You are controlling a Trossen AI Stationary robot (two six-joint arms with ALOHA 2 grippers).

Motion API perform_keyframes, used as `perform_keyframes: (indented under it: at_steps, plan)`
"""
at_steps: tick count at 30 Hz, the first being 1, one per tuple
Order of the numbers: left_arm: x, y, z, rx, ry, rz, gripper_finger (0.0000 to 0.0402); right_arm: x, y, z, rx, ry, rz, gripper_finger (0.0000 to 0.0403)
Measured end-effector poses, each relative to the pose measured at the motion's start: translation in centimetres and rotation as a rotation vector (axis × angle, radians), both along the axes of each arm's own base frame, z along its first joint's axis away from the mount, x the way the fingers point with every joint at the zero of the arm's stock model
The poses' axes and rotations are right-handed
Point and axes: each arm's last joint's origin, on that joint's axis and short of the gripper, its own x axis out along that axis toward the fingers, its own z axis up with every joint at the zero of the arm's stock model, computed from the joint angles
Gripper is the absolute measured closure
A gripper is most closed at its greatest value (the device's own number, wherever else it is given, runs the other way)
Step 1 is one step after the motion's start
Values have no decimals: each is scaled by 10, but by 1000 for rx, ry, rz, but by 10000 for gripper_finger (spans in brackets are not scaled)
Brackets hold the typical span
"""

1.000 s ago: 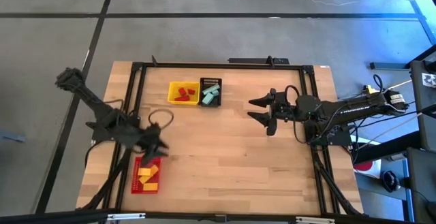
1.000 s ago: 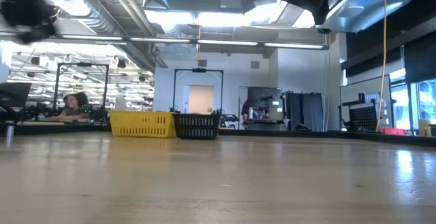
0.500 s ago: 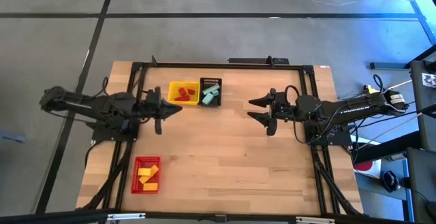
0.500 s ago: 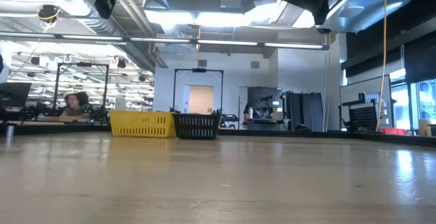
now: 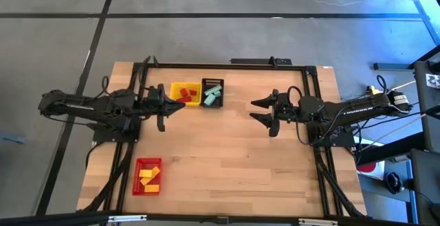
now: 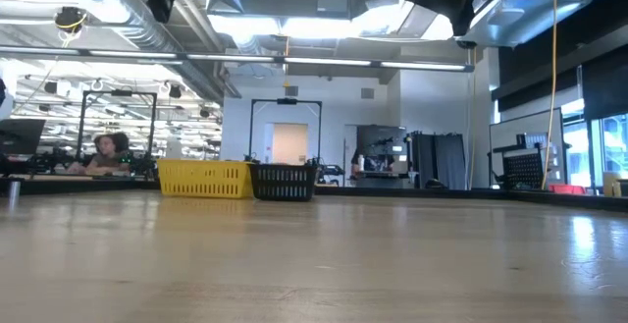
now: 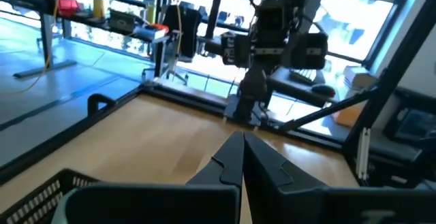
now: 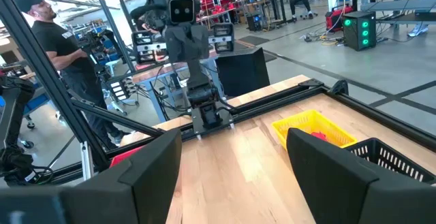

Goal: Sort & place blocks by color
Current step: Return to Home Position

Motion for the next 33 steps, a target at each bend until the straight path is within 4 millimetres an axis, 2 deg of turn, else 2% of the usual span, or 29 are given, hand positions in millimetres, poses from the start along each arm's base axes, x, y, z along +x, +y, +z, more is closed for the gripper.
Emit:
perform_keyframes:
  at_steps: [9, 12, 17, 20, 24, 27, 30, 33]
  plan:
    - [-2, 1, 4, -10, -45, -24, 401, 0, 0, 0, 0, 0, 0, 134]
    - [-6, 2, 7, -23, -70, -21, 401, 0, 0, 0, 0, 0, 0, 134]
    - [-19, 8, 5, 25, -15, 5, 401, 0, 0, 0, 0, 1, 0, 134]
    - [-29, 12, 1, 76, -1, -40, 401, 0, 0, 0, 0, 1, 0, 134]
    - [-42, 18, -16, 126, -81, -134, 401, 0, 0, 0, 0, 1, 0, 134]
    - [-46, 22, -40, 66, -141, -144, 402, 0, 0, 0, 0, 1, 0, 134]
    - [-50, 22, -51, -12, -250, -150, 401, 0, 0, 0, 0, 1, 0, 134]
    - [-51, 19, -61, -13, -293, -161, 401, 0, 0, 0, 0, 1, 0, 134]
